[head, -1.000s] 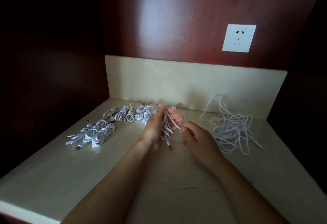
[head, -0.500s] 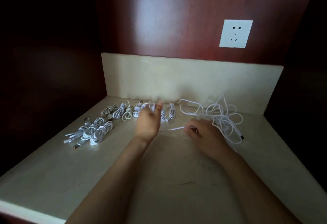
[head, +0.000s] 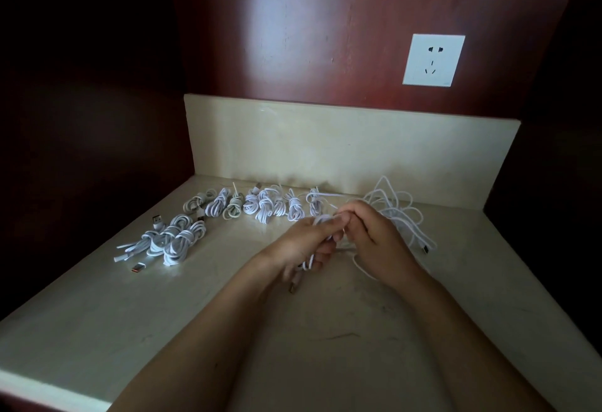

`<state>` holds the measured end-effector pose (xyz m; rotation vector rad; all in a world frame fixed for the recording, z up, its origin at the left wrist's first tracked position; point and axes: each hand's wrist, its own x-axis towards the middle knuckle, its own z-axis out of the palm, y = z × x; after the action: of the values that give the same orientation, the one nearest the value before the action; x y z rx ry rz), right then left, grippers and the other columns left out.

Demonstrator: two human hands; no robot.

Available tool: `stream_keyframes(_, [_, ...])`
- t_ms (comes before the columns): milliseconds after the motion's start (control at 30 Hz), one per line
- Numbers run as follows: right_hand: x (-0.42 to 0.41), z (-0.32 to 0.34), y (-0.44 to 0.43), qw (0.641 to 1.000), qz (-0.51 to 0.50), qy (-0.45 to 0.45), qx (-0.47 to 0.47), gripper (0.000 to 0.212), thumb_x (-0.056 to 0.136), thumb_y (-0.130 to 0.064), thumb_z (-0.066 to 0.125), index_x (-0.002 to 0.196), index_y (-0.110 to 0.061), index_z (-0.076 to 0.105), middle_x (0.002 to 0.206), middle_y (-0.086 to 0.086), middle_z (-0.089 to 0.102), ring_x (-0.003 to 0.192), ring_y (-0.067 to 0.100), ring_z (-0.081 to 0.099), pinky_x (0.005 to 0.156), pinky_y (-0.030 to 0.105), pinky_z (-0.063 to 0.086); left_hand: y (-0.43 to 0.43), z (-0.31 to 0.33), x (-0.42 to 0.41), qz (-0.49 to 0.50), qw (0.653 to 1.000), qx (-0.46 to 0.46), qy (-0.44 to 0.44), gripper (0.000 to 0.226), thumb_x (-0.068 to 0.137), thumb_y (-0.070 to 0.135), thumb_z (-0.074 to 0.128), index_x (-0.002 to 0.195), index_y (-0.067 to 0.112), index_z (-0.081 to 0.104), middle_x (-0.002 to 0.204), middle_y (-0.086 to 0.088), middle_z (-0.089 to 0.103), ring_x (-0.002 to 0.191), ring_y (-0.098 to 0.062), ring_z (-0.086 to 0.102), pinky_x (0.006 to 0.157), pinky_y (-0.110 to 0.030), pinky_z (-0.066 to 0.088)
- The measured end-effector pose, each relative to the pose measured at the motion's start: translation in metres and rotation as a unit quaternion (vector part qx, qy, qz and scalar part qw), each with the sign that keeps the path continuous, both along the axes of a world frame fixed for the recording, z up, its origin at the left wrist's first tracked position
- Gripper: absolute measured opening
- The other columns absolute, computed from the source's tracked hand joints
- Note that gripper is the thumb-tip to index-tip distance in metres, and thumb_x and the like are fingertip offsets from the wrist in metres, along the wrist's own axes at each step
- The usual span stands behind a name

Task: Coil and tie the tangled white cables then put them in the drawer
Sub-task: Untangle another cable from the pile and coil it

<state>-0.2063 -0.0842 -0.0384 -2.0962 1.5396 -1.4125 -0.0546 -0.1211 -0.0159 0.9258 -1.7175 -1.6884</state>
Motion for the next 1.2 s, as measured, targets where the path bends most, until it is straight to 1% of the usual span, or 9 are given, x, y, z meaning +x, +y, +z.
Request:
stream_keyframes(200, [0.001,0.002,0.0,0.997,-0.08,-0.001,-0.022,0.007,0.098,-0.018,0.048,0.101,-0.016,0.055,0.083,-0.001,0.062,0.075,0.016,0.056,0.069,0.036,0.043,0.007,0.005,-0.009,0.089,0.973,-0.132,0.168,0.024,0.099,0.022,0.053,0.083,0.009,0.064,0.043,0.008,0.035,0.039,-0.009,0.029,0.039,-0.021,0.029])
stream_keyframes(333, [-0.01,0.005,-0.007,0.986,-0.132,0.03,-0.102,0.013,0.092,-0.007,0.05,0.093,-0.017,0.056,0.084,-0.007,0.056,0.08,0.015,0.053,0.067,0.028,0.034,0.015,0.008,-0.013,0.063,0.949,-0.133,0.278,0.022,0.092,0.029,0.057,0.085,0.015,0.072,0.045,0.009,0.031,0.04,-0.007,0.024,0.042,-0.018,0.024])
stream_keyframes(433, [-0.026,0.003,-0.009,0.982,-0.138,0.033,-0.125,0.015,0.088,-0.001,0.059,0.09,-0.016,0.06,0.088,-0.003,0.06,0.084,0.019,0.056,0.074,0.033,0.043,0.013,0.01,-0.015,0.09,0.932,-0.109,0.333,0.027,0.09,0.03,0.052,0.079,0.017,0.073,0.044,0.009,0.029,0.039,-0.006,0.023,0.041,-0.017,0.023])
stream_keyframes(567, [-0.039,-0.005,-0.007,0.987,-0.138,-0.057,-0.052,0.029,0.075,-0.015,0.08,0.09,-0.026,0.058,0.1,-0.006,0.065,0.094,0.013,0.061,0.084,0.03,0.049,0.009,0.015,-0.013,0.15,0.911,-0.079,0.377,0.028,0.096,0.032,0.055,0.083,0.008,0.062,0.045,0.009,0.024,0.039,-0.005,0.018,0.041,-0.016,0.019])
stream_keyframes(767, [-0.048,-0.012,-0.009,0.992,-0.118,-0.037,-0.035,0.028,0.063,-0.018,0.09,0.076,-0.02,0.066,0.096,-0.005,0.062,0.096,0.009,0.06,0.084,0.012,0.043,-0.007,0.008,-0.004,0.251,0.926,-0.125,0.255,0.03,0.101,0.03,0.049,0.08,0.019,0.066,0.045,0.01,0.029,0.039,-0.007,0.024,0.041,-0.02,0.022])
stream_keyframes(967, [-0.039,-0.006,-0.009,0.987,-0.151,-0.001,-0.053,0.014,0.068,-0.029,0.082,0.072,-0.018,0.073,0.075,-0.008,0.063,0.078,0.013,0.062,0.076,0.031,0.05,-0.009,-0.007,-0.008,0.225,0.959,-0.15,0.089,0.018,0.092,0.023,0.066,0.075,0.02,0.07,0.046,0.008,0.043,0.041,-0.011,0.035,0.043,-0.022,0.031])
stream_keyframes(1033, [-0.033,-0.003,-0.007,0.99,-0.126,-0.044,-0.035,0.012,0.068,-0.026,0.083,0.073,-0.017,0.075,0.071,-0.004,0.069,0.074,0.014,0.065,0.073,0.038,0.052,-0.009,-0.011,-0.009,0.201,0.962,-0.176,0.059,0.005,0.089,0.02,0.069,0.091,0.017,0.073,0.049,0.012,0.053,0.041,-0.003,0.043,0.043,-0.017,0.035])
stream_keyframes(1133, [-0.026,0.001,-0.005,0.993,-0.069,-0.099,0.004,0.014,0.072,-0.025,0.082,0.074,-0.013,0.075,0.07,0.002,0.07,0.067,0.013,0.065,0.068,0.036,0.051,-0.007,-0.012,-0.01,0.175,0.964,-0.195,0.054,0.019,0.084,0.016,0.074,0.103,0.012,0.072,0.069,0.013,0.068,0.048,0.008,0.052,0.049,-0.008,0.039])
stream_keyframes(1200, [-0.022,0.002,-0.004,0.991,-0.027,-0.126,0.033,0.007,0.076,-0.014,0.082,0.078,-0.011,0.076,0.072,0.005,0.072,0.068,0.009,0.064,0.066,0.031,0.05,-0.005,-0.014,-0.011,0.161,0.963,-0.209,0.052,0.016,0.082,0.013,0.076,0.096,0.017,0.072,0.06,0.014,0.066,0.05,0.007,0.054,0.053,-0.01,0.042])
